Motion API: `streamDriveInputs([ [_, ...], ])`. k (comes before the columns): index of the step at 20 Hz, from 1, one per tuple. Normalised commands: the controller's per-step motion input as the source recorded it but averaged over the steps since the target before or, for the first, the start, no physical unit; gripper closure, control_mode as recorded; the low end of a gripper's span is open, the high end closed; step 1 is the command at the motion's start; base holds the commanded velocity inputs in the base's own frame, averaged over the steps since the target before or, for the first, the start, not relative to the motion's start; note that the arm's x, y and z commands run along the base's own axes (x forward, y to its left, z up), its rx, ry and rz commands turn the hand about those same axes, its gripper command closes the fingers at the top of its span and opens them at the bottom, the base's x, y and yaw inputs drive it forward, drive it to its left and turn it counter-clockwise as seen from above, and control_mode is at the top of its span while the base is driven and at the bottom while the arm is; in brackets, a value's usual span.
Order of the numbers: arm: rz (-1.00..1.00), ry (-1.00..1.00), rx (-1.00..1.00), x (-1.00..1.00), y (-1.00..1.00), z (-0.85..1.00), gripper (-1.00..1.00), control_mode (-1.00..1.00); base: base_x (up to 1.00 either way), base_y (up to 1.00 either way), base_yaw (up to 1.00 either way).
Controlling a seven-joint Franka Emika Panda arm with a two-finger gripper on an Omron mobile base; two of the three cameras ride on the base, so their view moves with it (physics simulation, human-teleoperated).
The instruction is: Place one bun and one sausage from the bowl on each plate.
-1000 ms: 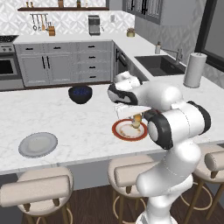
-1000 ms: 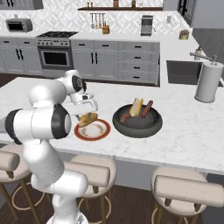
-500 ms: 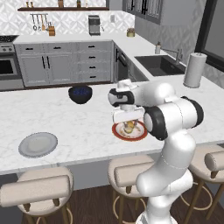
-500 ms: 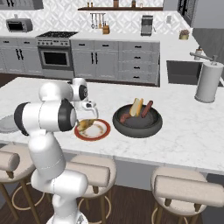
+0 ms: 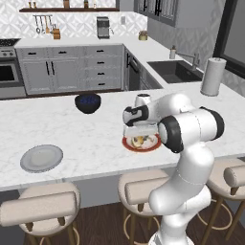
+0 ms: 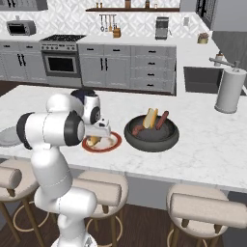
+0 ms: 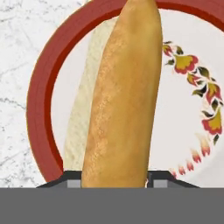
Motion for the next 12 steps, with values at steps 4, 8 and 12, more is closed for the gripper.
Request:
streamDriveInputs([
  [4, 0.0, -0.13, 0.01, -0.03, 0.27, -0.16, -1.0, -1.0, 0.0, 0.0, 0.0],
  [8, 0.01, -0.13, 0.0, -0.07, 0.06, 0.14, -1.0, -1.0, 0.0, 0.0, 0.0],
  [12, 0.0, -0.01, 0.0, -0.03, 0.0, 0.52, -1.0, -1.0, 0.0, 0.0, 0.0],
])
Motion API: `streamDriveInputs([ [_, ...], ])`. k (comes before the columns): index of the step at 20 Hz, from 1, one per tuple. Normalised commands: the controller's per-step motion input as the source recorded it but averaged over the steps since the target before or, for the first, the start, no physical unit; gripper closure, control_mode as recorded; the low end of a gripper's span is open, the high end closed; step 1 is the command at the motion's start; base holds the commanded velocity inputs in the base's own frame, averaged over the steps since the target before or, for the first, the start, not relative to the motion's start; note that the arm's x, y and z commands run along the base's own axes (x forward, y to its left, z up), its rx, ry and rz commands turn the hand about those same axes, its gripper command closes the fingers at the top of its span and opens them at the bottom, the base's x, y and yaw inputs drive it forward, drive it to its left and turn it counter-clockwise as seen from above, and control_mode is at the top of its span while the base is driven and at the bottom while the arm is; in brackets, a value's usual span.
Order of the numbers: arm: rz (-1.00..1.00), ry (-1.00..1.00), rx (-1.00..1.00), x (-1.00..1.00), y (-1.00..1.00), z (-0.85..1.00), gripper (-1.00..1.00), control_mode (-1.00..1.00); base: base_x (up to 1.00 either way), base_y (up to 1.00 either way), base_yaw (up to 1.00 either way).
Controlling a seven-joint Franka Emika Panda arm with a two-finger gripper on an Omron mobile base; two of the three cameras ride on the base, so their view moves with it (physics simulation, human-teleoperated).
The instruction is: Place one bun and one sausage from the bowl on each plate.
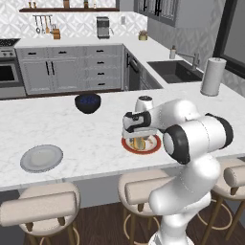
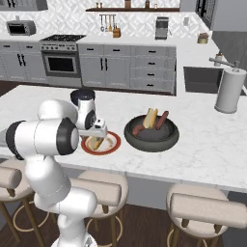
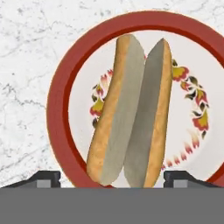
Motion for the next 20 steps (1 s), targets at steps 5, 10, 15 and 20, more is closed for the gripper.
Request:
streamDriveInputs([
  [5, 0.0, -0.01, 0.0, -0.1, -0.09, 0.96, -1.0, -1.0, 0.0, 0.0, 0.0],
  [10, -0.07, 0.04, 0.0, 0.1, -0.59, 0.93, -1.0, -1.0, 0.0, 0.0, 0.0],
  [15, -0.14, 0.19, 0.0, 0.41, -1.0, 0.21, -1.0, -1.0, 0.0, 0.0, 0.0],
  [20, -0.12, 0.15, 0.0, 0.51, -1.0, -0.13, -1.0, -1.0, 0.0, 0.0, 0.0],
])
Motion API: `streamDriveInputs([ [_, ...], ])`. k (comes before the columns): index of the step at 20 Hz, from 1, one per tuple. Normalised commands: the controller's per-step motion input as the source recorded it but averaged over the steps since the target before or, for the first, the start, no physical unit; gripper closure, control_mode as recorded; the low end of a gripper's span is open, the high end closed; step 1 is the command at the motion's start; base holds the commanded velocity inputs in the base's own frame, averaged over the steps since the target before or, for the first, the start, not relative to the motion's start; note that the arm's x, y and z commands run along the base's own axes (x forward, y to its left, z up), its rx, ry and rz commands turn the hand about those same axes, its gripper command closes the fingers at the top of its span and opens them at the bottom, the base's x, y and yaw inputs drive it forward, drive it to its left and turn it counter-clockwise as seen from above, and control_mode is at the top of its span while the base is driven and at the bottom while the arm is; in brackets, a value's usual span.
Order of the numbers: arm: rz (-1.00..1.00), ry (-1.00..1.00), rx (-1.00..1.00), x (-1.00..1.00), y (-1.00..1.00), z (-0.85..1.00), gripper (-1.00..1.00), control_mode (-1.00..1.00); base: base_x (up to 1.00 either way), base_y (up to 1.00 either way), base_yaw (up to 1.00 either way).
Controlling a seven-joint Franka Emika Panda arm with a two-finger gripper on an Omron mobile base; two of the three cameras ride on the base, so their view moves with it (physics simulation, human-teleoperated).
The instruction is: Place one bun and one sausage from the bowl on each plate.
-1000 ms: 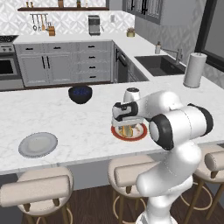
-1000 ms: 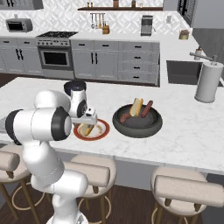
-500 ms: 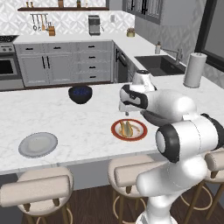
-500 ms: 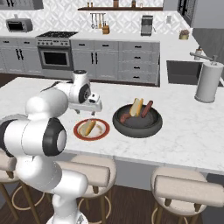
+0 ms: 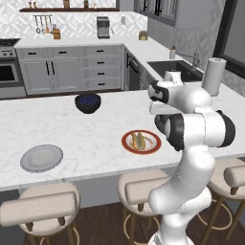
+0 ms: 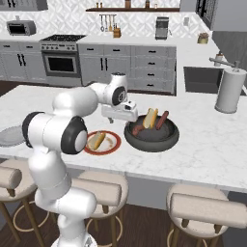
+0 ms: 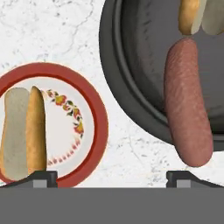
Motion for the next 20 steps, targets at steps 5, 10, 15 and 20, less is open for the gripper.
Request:
streamDriveInputs([
  [5, -0.02, 0.07, 0.0, 0.52, -0.78, -0.33, -1.0, -1.0, 0.0, 0.0, 0.0],
  [10, 0.02, 0.02, 0.03, 0.48, -0.37, -0.56, -1.0, -1.0, 0.0, 0.0, 0.0],
  [15, 0.07, 0.01, 0.02, 0.31, -0.13, -0.47, -1.0, -1.0, 0.0, 0.0, 0.0],
  [20, 0.08, 0.01, 0.04, 0.16, -0.04, -0.29, -1.0, -1.0, 0.0, 0.0, 0.0],
])
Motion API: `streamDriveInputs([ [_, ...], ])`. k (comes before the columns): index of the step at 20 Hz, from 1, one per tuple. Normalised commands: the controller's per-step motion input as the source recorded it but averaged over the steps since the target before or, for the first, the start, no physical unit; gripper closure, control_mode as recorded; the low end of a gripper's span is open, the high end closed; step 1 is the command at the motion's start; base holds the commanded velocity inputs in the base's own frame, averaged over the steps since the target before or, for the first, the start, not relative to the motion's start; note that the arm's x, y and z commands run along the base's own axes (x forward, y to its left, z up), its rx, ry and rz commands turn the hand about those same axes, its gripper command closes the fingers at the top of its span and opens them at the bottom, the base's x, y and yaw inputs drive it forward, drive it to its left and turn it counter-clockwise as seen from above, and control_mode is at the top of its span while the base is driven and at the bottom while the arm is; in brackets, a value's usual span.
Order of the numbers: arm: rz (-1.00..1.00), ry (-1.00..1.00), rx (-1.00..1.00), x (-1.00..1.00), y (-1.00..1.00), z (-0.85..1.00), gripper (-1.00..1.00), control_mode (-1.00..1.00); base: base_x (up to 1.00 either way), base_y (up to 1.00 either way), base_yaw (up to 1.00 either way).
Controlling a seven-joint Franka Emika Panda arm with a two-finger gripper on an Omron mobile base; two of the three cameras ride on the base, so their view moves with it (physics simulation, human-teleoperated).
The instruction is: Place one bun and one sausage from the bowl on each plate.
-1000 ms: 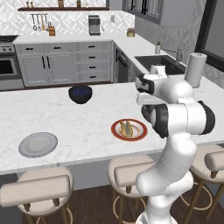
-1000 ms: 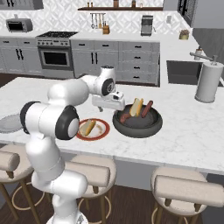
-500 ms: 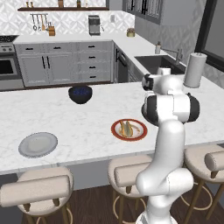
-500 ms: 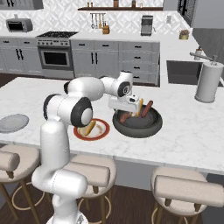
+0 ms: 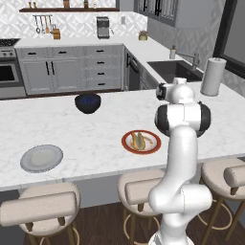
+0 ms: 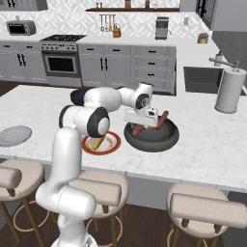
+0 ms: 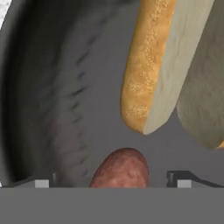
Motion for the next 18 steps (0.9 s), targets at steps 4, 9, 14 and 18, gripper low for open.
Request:
streamDriveInputs([
  [4, 0.04, 0.02, 0.06, -0.29, -0.03, -0.29, -1.0, -1.0, 0.0, 0.0, 0.0],
  [9, 0.0, 0.03, 0.08, -0.39, 0.02, -0.07, -1.0, -1.0, 0.0, 0.0, 0.0],
  [14, 0.0, 0.0, 0.03, -0.46, 0.25, 0.16, -1.0, -1.0, 0.0, 0.0, 0.0],
  [18, 0.0, 0.0, 0.0, -0.45, 0.08, 0.03, -1.0, -1.0, 0.0, 0.0, 0.0],
])
